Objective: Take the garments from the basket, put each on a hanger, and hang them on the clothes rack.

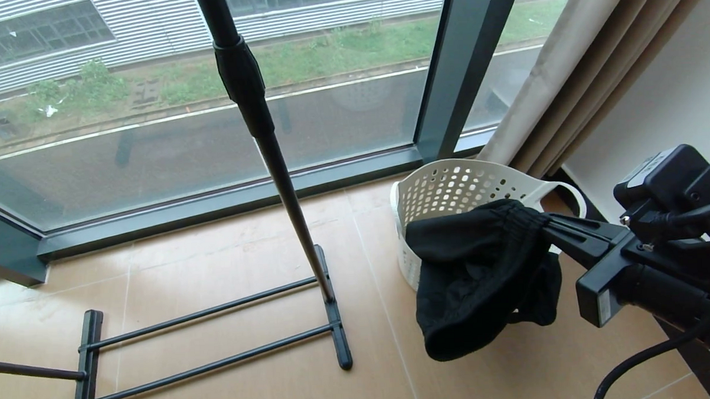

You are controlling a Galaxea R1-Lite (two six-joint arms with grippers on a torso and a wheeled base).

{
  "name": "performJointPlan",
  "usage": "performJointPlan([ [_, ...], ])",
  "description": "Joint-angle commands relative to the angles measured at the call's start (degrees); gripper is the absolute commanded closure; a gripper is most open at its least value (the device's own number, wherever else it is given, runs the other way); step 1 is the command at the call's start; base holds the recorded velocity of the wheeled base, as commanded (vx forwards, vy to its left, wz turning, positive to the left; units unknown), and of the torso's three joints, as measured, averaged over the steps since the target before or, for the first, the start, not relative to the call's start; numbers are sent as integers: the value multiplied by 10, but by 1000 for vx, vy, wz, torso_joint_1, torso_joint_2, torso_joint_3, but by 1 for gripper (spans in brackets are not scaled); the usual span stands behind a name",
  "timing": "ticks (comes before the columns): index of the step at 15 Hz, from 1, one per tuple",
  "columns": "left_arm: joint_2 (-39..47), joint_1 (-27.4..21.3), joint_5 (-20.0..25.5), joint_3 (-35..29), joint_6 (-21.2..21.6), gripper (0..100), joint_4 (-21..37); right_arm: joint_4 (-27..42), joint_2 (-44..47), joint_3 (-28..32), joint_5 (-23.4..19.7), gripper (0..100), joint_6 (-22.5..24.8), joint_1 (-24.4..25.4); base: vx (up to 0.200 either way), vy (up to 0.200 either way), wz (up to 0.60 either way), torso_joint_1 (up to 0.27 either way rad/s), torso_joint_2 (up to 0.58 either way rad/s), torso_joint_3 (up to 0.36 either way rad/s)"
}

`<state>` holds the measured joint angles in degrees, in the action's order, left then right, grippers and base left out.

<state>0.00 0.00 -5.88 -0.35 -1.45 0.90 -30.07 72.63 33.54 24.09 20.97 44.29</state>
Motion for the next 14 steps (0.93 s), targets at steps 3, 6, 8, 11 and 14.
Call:
performJointPlan([
  [3,0,0,0,0,0,0,0,-1,-5,0,0,100,0,0,0,0,0,1,-1,199],
  [6,0,0,0,0,0,0,0,-1,-6,-1,-12,100,0,-1,0,0,0,1,2,204],
  [8,0,0,0,0,0,0,0,0,-5,-1,-13,100,0,-2,0,0,0,2,5,193],
  [11,0,0,0,0,0,0,0,0,0,-2,-13,100,0,-2,0,0,0,30,-107,108],
  [14,0,0,0,0,0,0,0,0,7,-4,-13,100,1,-2,0,0,0,87,-387,-90],
])
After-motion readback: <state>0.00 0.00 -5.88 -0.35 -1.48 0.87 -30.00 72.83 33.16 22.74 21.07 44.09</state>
